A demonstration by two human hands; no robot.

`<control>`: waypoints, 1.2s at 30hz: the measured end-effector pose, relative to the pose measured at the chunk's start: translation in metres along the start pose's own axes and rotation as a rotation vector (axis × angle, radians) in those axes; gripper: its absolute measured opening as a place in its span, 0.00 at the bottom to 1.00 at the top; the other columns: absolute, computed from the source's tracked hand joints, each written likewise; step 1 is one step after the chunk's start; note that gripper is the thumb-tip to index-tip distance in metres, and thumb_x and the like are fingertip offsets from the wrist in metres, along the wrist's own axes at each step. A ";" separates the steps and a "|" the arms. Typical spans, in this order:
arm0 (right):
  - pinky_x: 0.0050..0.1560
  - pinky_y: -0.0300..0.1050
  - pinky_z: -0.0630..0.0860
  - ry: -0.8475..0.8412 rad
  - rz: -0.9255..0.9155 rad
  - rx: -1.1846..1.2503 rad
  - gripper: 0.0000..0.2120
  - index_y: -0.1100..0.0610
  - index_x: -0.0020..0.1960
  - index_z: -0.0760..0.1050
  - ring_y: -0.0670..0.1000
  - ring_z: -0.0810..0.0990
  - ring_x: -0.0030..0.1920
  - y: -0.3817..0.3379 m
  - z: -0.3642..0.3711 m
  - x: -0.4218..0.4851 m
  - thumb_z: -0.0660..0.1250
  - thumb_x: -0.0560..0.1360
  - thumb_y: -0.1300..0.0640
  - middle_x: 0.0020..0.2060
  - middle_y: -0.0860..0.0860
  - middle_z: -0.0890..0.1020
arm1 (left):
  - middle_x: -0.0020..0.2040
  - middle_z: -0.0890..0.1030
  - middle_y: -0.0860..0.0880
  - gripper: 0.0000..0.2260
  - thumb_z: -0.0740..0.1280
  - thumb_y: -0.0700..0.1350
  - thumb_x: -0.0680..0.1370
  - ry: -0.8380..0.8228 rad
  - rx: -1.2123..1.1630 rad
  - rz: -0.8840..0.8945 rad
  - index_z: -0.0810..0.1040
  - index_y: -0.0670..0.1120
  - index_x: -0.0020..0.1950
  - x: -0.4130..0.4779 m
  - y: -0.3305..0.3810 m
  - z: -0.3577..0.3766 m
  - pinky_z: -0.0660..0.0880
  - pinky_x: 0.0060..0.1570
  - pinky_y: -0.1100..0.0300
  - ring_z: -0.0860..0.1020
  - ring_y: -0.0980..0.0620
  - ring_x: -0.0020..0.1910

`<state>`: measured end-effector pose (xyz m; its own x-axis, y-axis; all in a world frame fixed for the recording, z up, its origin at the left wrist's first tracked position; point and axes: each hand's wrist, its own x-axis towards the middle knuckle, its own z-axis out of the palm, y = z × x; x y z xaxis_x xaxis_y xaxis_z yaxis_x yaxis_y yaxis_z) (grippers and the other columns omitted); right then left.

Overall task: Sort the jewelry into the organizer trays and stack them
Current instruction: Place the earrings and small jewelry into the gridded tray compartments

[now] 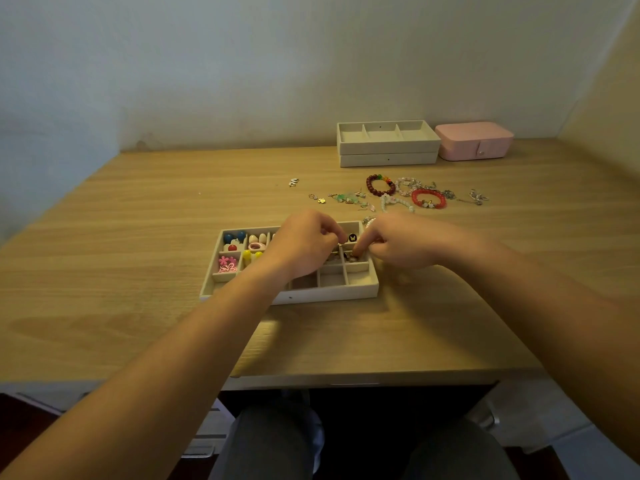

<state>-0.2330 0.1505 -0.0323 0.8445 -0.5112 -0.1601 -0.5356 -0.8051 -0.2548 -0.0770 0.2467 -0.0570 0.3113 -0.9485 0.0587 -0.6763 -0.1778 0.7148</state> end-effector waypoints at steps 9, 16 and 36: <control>0.48 0.45 0.79 0.218 0.030 0.158 0.14 0.48 0.52 0.83 0.44 0.79 0.46 0.005 0.003 -0.001 0.60 0.80 0.60 0.48 0.45 0.82 | 0.41 0.80 0.56 0.07 0.68 0.46 0.77 0.006 0.176 0.086 0.86 0.55 0.48 0.006 0.003 0.000 0.75 0.44 0.58 0.76 0.55 0.42; 0.55 0.49 0.78 0.341 0.113 0.426 0.15 0.49 0.42 0.80 0.43 0.77 0.47 0.019 0.011 0.005 0.61 0.79 0.64 0.44 0.44 0.80 | 0.36 0.73 0.61 0.05 0.71 0.49 0.76 0.062 0.580 0.231 0.85 0.58 0.49 0.009 0.019 -0.002 0.72 0.38 0.58 0.73 0.53 0.43; 0.44 0.40 0.75 0.375 0.123 0.613 0.14 0.50 0.43 0.79 0.44 0.80 0.42 0.019 0.023 0.003 0.61 0.80 0.64 0.39 0.46 0.81 | 0.46 0.78 0.49 0.07 0.67 0.44 0.78 -0.080 1.029 0.281 0.82 0.50 0.55 0.018 0.045 0.015 0.73 0.35 0.55 0.76 0.49 0.41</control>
<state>-0.2409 0.1408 -0.0596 0.6623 -0.7442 0.0874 -0.4365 -0.4780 -0.7622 -0.1117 0.2180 -0.0340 0.0372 -0.9977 0.0568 -0.9666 -0.0503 -0.2511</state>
